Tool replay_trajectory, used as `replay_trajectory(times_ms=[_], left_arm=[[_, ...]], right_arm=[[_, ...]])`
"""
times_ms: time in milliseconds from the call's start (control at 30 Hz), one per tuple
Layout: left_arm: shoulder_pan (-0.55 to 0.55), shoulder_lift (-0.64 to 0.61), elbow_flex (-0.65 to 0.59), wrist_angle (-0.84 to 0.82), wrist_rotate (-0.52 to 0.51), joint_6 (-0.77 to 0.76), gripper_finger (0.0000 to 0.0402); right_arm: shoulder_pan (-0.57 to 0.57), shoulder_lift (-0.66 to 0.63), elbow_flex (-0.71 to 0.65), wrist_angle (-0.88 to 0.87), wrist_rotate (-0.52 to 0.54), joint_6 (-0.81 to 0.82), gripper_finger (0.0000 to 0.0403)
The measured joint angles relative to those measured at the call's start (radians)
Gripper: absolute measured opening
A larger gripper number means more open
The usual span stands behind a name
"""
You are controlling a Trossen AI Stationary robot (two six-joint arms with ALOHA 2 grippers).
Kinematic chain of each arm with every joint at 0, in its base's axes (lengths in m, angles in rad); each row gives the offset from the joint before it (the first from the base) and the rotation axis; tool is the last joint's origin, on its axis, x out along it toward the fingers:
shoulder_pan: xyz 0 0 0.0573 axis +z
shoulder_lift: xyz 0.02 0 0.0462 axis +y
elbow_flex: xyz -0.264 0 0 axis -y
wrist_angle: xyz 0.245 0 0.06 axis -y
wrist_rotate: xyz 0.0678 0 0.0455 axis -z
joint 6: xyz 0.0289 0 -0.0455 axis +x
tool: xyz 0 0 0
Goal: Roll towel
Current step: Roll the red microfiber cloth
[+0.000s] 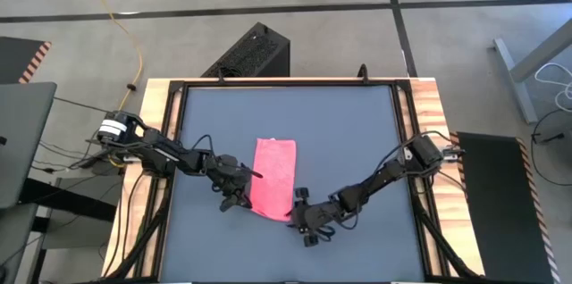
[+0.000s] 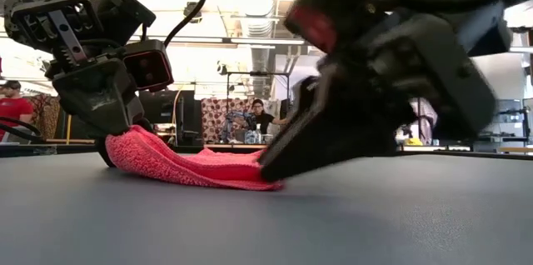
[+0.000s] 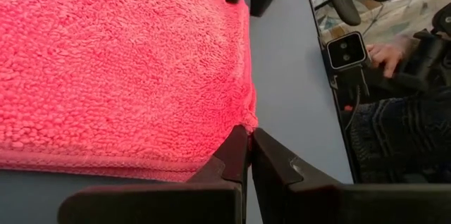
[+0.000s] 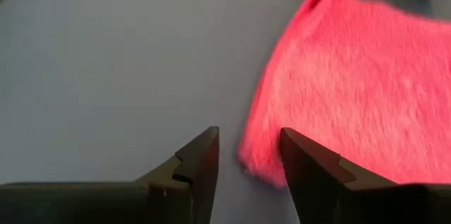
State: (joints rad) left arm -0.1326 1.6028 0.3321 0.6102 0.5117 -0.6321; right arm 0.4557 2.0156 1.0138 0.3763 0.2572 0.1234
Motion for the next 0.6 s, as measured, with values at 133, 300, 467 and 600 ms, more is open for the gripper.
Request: replay_trajectory(times_ms=[133, 300, 467, 600], left_arm=[[0.000, 0.000, 0.000, -0.001, 0.000, 0.001, 0.0000], [0.000, 0.001, 0.000, 0.002, -0.004, -0.010, 0.0000], [-0.006, 0.001, 0.000, 0.008, -0.024, -0.040, 0.0000], [-0.031, 0.001, 0.000, 0.011, -0.065, -0.076, 0.0000]], right_arm=[[-0.008, 0.003, -0.001, -0.038, 0.001, 0.028, 0.0167], [-0.021, -0.002, 0.001, -0.090, -0.039, 0.088, 0.0118], [-0.022, -0.006, 0.001, -0.093, -0.037, 0.155, 0.0041], [-0.028, -0.015, 0.000, -0.092, -0.062, 0.279, 0.0014]])
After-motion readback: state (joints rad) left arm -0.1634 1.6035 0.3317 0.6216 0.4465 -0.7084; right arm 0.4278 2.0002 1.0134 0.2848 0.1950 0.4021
